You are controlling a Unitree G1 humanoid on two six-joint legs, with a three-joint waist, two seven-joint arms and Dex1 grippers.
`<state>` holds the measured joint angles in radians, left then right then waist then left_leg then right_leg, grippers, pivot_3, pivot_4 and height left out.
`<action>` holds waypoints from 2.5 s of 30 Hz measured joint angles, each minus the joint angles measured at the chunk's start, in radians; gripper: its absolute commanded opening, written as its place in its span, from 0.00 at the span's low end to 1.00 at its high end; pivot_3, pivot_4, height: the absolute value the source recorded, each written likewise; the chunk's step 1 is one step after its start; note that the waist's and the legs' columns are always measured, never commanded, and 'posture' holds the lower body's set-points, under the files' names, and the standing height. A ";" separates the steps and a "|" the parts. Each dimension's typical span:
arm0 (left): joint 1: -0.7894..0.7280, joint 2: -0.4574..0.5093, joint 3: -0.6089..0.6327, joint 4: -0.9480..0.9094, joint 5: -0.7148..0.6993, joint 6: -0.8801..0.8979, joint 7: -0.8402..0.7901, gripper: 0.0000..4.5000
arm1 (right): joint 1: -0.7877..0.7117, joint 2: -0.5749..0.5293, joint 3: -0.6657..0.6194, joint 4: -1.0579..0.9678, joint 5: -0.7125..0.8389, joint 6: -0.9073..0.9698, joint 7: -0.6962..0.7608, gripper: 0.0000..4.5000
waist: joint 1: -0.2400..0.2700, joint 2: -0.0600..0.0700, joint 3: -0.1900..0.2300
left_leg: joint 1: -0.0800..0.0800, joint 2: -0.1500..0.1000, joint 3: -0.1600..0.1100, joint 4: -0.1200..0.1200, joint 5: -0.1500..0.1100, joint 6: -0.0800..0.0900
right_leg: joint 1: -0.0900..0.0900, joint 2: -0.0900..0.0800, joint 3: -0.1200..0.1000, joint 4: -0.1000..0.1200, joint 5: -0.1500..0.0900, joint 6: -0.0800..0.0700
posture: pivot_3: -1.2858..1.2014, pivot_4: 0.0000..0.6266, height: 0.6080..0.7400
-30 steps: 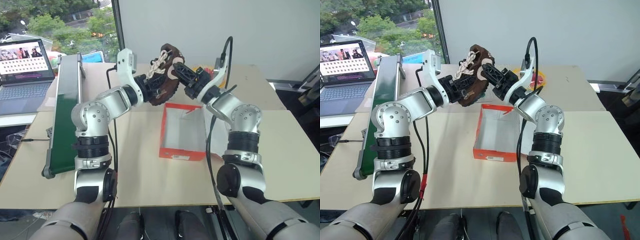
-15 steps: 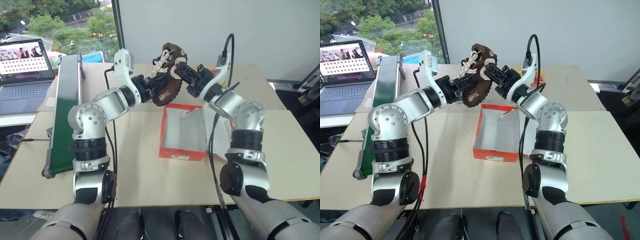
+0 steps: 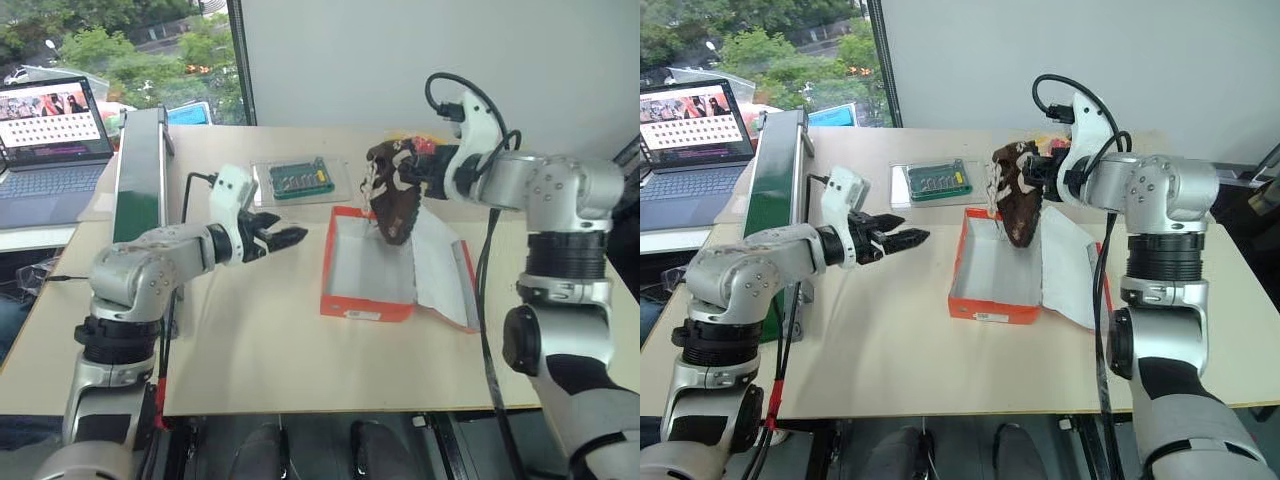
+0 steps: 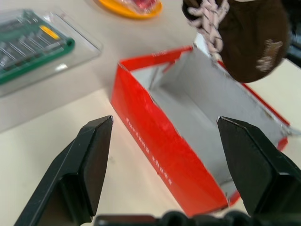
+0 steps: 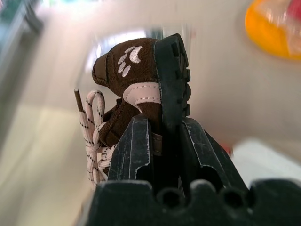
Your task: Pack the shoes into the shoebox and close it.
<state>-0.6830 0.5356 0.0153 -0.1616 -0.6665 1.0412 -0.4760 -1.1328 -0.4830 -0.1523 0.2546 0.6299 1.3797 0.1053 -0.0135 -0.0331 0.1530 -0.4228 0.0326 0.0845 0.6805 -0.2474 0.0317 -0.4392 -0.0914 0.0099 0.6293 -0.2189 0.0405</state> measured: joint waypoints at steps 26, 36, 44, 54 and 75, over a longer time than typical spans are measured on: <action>0.001 -0.054 -0.027 0.003 0.115 -0.062 -0.008 0.84 | 0.092 0.148 -0.001 0.293 -0.304 -0.140 -0.054 0.59 | -0.003 0.000 0.000 | 0.000 -0.001 0.000 0.000 0.003 -0.003 | 0.000 0.000 0.000 0.000 0.000 0.000 | 0.52 0.24 1.00; 0.007 -0.053 -0.024 -0.001 0.117 -0.062 -0.008 0.84 | 0.034 0.159 -0.026 0.205 -0.333 -0.143 -0.058 1.00 | -0.003 0.000 0.000 | 0.000 -0.001 0.000 0.000 0.003 -0.003 | 0.000 0.000 0.000 0.001 0.000 0.000 | 0.52 0.24 1.00; 0.028 -0.023 0.010 -0.007 0.193 -0.075 0.062 0.84 | 0.059 0.117 0.027 -0.055 -0.304 -0.393 0.185 1.00 | -0.006 0.000 0.000 | 0.000 0.000 0.000 0.000 0.002 -0.002 | 0.000 0.001 0.001 0.000 0.000 0.000 | 0.52 0.24 1.00; 0.204 -0.037 0.244 -0.095 0.255 -0.079 0.253 0.99 | 0.252 0.089 0.230 -0.161 -0.227 -0.555 0.611 1.00 | -0.003 0.000 0.000 | 0.001 0.000 0.000 0.001 -0.001 0.003 | 0.000 0.000 0.000 0.001 0.000 0.000 | 0.52 0.24 1.00; 0.298 -0.110 0.465 -0.150 0.365 -0.170 0.504 0.99 | 0.265 0.202 0.324 -0.070 -0.262 -0.751 0.786 1.00 | 0.002 -0.001 0.000 | 0.002 0.000 -0.001 0.001 0.003 -0.003 | 0.001 0.000 -0.002 0.002 0.001 -0.001 | 0.52 0.24 1.00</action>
<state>-0.3849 0.4251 0.4805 -0.3121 -0.3020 0.8709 0.0280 -0.8680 -0.2811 0.1717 0.1845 0.3680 0.6285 0.8911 -0.0118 -0.0337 0.1526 -0.4213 0.0328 0.0834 0.6816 -0.2448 0.0287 -0.4382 -0.0916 0.0083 0.6314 -0.2180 0.0399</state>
